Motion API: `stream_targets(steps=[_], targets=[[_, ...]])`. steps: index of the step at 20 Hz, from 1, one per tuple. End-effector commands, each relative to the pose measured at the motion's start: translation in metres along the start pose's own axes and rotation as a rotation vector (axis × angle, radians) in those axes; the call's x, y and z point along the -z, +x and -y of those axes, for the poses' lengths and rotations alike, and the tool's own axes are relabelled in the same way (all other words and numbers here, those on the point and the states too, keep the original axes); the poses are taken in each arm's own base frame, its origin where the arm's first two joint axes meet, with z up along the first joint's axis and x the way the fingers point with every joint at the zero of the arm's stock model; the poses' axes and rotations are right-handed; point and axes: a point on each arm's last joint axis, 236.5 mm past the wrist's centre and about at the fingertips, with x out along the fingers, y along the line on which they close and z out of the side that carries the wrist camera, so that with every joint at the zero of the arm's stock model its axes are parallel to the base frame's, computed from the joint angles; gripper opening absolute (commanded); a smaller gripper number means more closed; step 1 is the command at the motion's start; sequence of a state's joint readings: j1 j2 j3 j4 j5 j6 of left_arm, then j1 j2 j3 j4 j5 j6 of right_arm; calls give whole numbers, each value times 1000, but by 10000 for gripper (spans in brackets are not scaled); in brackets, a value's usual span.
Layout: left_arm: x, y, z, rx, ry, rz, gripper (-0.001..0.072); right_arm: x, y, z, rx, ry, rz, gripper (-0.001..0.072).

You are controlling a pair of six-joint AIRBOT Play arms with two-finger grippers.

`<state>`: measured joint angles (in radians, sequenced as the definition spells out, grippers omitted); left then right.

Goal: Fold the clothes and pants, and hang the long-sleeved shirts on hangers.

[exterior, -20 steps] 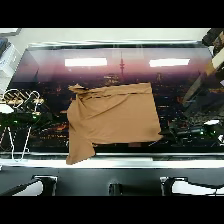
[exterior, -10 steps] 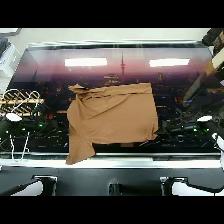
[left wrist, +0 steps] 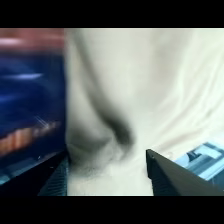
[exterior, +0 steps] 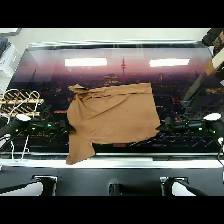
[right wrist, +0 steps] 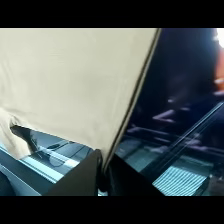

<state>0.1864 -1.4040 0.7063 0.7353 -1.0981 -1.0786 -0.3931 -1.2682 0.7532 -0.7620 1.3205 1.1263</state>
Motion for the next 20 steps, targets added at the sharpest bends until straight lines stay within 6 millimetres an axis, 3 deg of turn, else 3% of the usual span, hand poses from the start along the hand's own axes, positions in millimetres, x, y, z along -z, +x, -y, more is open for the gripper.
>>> stream_targets(steps=[1,2,5,7,8,10,12,14,16,18,19,20], targets=[[0,16,2,-17,34,-8,128,0,-12,-16,-6,-26,42,32],[-2,15,4,-12,31,1,20,0,-16,-21,-14,-35,54,32],[-19,-8,32,28,84,64,19,-10,-36,-60,-91,-86,147,31],[-39,-45,69,54,165,148,18,-24,-63,-100,-153,-172,248,31],[-53,-74,95,65,214,217,18,-33,-84,-126,-179,-241,311,31],[-77,-151,163,81,360,402,18,-42,-139,-188,-215,-410,448,31],[-79,-255,243,77,552,658,19,-31,-207,-268,-264,-592,604,31],[-51,-368,308,18,670,942,19,10,-274,-349,-311,-783,765,31],[1,-464,354,-69,743,1231,19,64,-339,-417,-320,-943,985,31],[53,-532,377,-124,734,1474,19,116,-402,-461,-311,-1029,1263,31],[71,-551,379,-133,705,1549,19,137,-431,-473,-304,-1042,1405,31],[79,-557,376,-135,676,1572,19,150,-453,-478,-301,-1033,1511,31]])
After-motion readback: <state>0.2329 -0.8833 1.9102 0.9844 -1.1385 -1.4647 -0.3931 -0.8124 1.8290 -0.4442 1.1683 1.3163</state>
